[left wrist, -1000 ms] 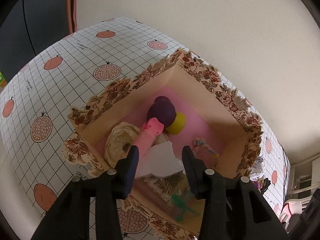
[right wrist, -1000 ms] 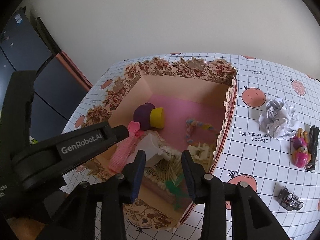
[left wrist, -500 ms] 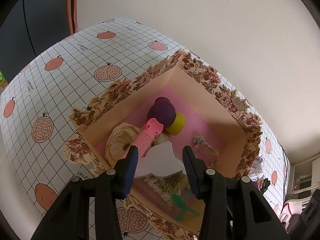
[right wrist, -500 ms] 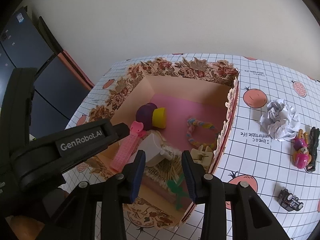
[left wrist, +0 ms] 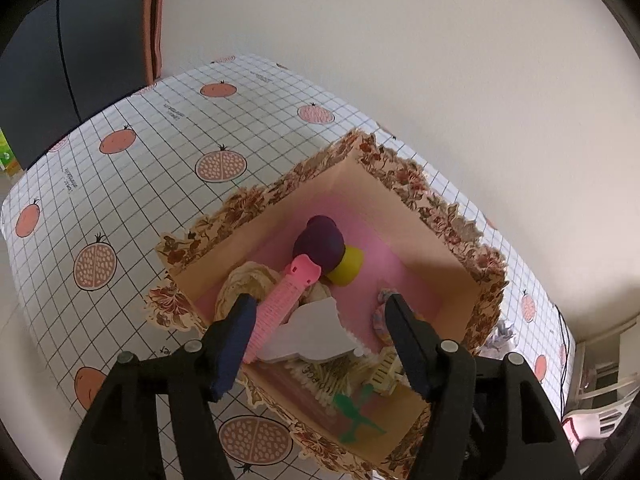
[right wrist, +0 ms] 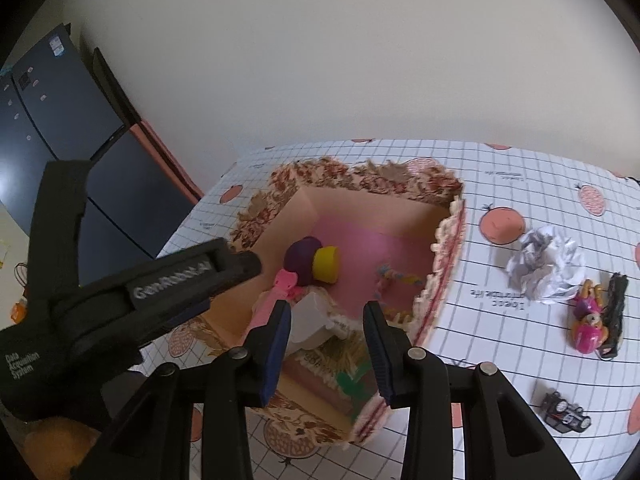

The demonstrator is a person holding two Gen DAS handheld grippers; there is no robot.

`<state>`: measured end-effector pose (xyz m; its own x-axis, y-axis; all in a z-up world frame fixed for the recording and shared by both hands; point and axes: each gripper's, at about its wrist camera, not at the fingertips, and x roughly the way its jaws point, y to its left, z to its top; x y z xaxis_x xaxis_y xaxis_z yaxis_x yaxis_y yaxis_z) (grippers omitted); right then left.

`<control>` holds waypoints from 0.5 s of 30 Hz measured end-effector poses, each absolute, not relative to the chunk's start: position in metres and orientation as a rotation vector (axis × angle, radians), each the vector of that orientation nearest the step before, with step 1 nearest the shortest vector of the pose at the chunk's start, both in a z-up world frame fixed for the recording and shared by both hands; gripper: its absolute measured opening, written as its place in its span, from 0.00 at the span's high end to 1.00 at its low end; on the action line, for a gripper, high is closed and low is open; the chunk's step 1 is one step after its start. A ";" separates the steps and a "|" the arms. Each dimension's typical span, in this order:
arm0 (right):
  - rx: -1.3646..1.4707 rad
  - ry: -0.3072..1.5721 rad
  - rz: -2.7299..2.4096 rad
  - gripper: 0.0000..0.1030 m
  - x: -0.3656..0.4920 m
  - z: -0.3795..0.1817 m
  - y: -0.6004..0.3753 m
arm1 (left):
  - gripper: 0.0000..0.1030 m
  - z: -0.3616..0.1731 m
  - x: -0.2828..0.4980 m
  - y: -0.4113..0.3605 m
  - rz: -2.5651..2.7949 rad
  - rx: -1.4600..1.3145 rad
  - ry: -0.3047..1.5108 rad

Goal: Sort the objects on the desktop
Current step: 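Move both tools back toward the remaining items on the table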

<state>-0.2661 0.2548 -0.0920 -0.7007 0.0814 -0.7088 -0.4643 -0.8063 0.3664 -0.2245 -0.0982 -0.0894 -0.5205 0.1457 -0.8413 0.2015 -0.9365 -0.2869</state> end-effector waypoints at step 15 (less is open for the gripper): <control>-0.954 0.781 2.376 0.28 -0.219 -0.085 0.299 | 0.23 -0.068 -0.214 -0.063 -2.796 1.461 0.467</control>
<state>-0.2185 0.2988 -0.0853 -0.6534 0.2007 -0.7299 -0.5947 -0.7326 0.3310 -0.2142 -0.0626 -0.0683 -0.5791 0.1757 -0.7961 0.0926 -0.9560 -0.2783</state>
